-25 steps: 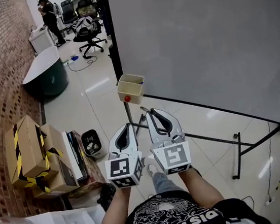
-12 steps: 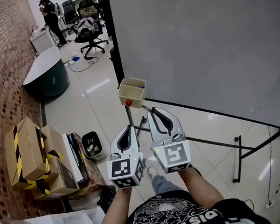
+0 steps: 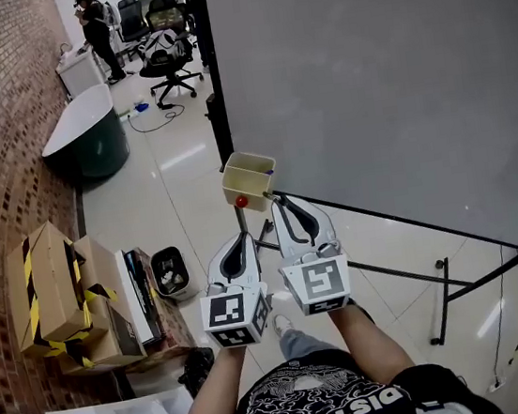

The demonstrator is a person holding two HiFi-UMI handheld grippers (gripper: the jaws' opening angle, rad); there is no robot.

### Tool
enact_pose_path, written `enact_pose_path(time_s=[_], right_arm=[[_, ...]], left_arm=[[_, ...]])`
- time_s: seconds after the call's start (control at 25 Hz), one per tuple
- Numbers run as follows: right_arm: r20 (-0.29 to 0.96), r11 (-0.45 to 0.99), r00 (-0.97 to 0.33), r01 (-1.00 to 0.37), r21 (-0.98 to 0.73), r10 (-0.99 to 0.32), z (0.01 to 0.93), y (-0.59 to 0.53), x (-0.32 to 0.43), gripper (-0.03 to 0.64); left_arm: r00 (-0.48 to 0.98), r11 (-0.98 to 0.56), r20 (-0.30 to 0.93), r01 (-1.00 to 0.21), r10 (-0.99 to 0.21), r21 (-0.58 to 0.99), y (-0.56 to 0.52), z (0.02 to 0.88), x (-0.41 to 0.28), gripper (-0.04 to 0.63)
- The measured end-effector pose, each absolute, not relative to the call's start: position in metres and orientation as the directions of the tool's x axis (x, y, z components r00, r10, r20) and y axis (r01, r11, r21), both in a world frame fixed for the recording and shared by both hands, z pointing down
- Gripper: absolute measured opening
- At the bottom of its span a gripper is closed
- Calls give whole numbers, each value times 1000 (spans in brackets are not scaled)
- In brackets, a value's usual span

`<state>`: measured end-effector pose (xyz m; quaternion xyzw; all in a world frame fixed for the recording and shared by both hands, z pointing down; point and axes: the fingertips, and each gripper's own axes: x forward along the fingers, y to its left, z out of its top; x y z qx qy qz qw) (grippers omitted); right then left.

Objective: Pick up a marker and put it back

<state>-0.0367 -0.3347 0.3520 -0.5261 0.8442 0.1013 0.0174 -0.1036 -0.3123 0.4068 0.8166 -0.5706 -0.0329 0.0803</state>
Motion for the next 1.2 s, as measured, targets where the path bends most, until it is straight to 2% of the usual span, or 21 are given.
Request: enact_pose_path(time_s=[1.2], right_arm=[[67,448,-443,-879,164,-894,443,-425,-59,35]], left_arm=[[318,-302,66,-935,-946,186,-360,420,-131,5]])
